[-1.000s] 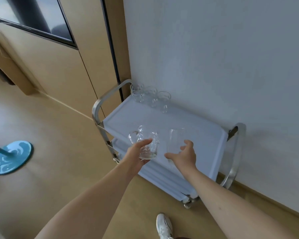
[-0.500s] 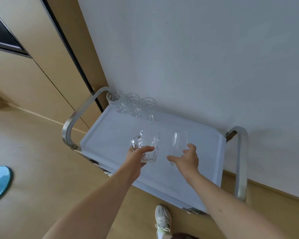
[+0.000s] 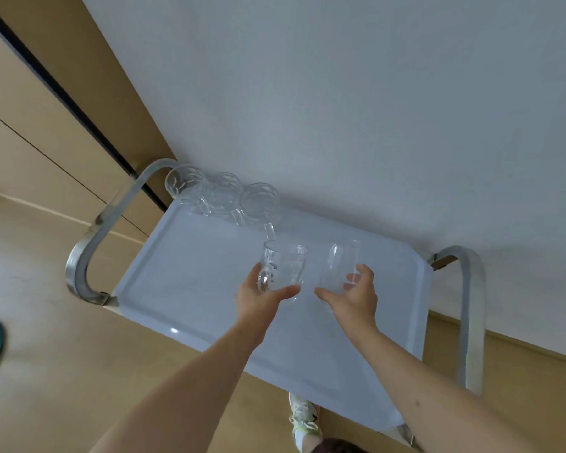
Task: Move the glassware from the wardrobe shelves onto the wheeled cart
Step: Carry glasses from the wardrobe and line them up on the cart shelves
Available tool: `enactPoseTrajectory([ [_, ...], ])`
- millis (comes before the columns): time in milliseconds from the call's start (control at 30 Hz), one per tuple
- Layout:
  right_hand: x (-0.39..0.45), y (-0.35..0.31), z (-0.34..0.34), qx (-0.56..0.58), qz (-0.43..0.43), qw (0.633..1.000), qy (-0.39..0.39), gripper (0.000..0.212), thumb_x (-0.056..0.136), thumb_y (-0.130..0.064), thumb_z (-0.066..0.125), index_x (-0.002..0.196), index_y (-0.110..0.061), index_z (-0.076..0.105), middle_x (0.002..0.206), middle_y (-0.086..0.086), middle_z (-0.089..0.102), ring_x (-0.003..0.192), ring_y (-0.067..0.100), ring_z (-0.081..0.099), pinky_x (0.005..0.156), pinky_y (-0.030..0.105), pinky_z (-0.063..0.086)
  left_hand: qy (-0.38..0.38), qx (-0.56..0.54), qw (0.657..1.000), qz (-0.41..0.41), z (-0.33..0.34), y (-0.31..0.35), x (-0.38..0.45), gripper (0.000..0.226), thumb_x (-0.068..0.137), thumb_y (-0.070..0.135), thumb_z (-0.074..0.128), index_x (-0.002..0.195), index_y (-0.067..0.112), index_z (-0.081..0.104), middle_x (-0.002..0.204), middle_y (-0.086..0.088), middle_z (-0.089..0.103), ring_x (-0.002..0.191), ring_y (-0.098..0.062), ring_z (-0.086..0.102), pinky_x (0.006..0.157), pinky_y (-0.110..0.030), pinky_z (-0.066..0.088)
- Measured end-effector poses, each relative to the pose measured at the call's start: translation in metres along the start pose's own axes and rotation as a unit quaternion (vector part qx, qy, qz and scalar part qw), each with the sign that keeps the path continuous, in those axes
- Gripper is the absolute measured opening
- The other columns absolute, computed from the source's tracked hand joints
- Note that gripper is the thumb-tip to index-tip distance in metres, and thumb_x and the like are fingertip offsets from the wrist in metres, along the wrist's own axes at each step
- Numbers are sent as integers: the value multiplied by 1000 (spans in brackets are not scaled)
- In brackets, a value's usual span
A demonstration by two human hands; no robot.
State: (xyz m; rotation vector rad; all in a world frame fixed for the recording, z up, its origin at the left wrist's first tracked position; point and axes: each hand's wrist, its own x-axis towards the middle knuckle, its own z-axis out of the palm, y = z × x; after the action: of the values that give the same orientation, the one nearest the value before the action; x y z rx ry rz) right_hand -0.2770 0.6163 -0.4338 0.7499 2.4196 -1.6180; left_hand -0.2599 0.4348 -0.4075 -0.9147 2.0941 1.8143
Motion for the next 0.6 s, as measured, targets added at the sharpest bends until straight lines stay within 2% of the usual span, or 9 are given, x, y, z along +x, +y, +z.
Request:
enactPoseTrajectory([
  [67, 5, 3, 3, 6, 2, 1000, 9, 98, 60, -26, 96, 141, -22, 39, 119, -5, 53, 103, 18, 59, 88, 31, 48, 5, 17, 1000, 22, 3, -2, 3, 86, 54, 33, 97, 131, 43, 59, 110, 25, 71, 101, 5, 66, 84, -16, 50],
  [133, 9, 7, 4, 12, 4, 1000, 17, 95, 60, -27, 95, 138, -24, 40, 117, -6, 54, 102, 17, 59, 84, 27, 46, 12, 21, 999, 47, 7, -6, 6, 85, 57, 31, 97, 132, 42, 58, 106, 29, 71, 94, 15, 64, 74, -3, 47],
  [200, 11, 10, 6, 20, 3, 1000, 22, 94, 61, -25, 95, 137, -26, 41, 117, -7, 55, 102, 15, 60, 85, 26, 46, 19, 28, 998, 60, 10, -10, 8, 84, 59, 30, 98, 131, 43, 57, 105, 29, 70, 90, 19, 63, 70, 1, 44],
  [333, 14, 14, 9, 26, 0, 999, 30, 92, 60, -23, 96, 135, -29, 42, 115, -8, 56, 101, 11, 61, 86, 24, 47, 12, 79, 993, 86, 10, -18, 14, 74, 60, 38, 96, 114, 63, 53, 93, 45, 63, 87, 22, 60, 72, -3, 44],
  [400, 15, 16, 11, 27, -4, 999, 37, 92, 60, -24, 97, 134, -30, 43, 113, -12, 56, 99, 8, 61, 86, 24, 48, 7, 92, 990, 102, 9, -22, 19, 73, 60, 42, 94, 110, 69, 49, 97, 43, 64, 90, 18, 61, 76, -7, 46],
  [533, 8, 25, 16, 28, -11, 998, 50, 93, 60, -28, 97, 134, -33, 42, 114, -16, 56, 103, 5, 60, 87, 20, 46, -13, 95, 989, 115, 7, -33, 26, 88, 61, 47, 93, 137, 46, 49, 117, 25, 68, 107, 7, 63, 91, -19, 53],
  [600, 0, 29, 19, 30, -11, 998, 60, 94, 60, -30, 97, 135, -34, 42, 117, -15, 57, 105, 5, 60, 89, 19, 46, -21, 94, 989, 108, 4, -40, 25, 96, 64, 46, 93, 145, 43, 43, 128, 21, 65, 115, 4, 61, 92, -11, 50],
])
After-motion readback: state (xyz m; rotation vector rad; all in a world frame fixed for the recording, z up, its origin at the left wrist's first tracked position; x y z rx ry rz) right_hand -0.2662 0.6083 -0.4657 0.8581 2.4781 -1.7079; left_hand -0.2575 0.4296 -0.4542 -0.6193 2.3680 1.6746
